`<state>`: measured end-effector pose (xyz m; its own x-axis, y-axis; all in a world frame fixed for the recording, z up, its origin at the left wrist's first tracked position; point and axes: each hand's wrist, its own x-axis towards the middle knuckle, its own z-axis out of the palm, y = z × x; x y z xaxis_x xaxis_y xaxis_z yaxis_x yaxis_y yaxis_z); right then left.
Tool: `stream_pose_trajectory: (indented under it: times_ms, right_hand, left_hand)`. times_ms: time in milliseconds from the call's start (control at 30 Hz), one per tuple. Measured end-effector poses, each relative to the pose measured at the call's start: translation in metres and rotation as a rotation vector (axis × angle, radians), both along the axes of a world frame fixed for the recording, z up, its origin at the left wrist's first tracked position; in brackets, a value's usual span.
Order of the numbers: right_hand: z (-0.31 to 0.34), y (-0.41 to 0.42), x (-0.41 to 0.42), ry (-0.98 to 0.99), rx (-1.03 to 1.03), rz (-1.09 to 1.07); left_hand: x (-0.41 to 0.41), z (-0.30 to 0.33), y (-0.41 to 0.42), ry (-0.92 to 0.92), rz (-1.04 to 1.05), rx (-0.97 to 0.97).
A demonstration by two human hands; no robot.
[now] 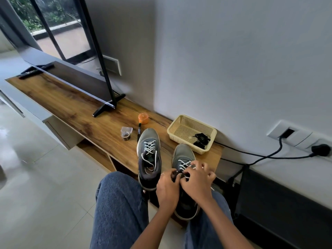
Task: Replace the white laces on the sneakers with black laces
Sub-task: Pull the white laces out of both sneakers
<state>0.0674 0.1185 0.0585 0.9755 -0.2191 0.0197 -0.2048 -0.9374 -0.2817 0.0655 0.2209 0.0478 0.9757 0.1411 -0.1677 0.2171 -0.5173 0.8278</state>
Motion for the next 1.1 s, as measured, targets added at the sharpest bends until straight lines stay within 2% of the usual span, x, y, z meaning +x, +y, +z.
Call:
stream_pose_trajectory:
  times_ms: [167, 267, 400, 533, 733, 900, 1033, 1100]
  right_hand:
    - [0.004, 0.002, 0.005, 0.036, 0.056, -0.063]
    - [0.002, 0.002, 0.007, 0.061, 0.006, -0.025]
    - [0.002, 0.005, 0.007, 0.113, 0.035, -0.003]
    - [0.005, 0.005, 0.007, 0.091, -0.001, 0.017]
    - [-0.005, 0.005, 0.004, 0.019, -0.004, 0.077]
    - [-0.014, 0.002, -0.004, 0.100, 0.004, 0.068]
    - [-0.012, 0.000, -0.009, -0.087, 0.093, -0.048]
    - [-0.007, -0.003, -0.011, -0.180, 0.219, -0.135]
  left_hand:
    - [0.002, -0.001, -0.001, -0.008, -0.024, 0.052]
    - [0.002, -0.002, -0.001, -0.032, -0.006, 0.057]
    - [0.004, -0.005, -0.001, -0.059, -0.019, 0.079]
    - [0.006, -0.007, -0.001, -0.075, -0.034, 0.116]
    - [0.008, -0.012, -0.001, -0.055, 0.000, 0.089]
    - [0.007, -0.011, -0.003, -0.021, 0.002, 0.067]
    - [0.007, -0.010, -0.002, -0.031, -0.032, 0.092]
    - [0.006, -0.010, -0.002, -0.078, -0.066, 0.118]
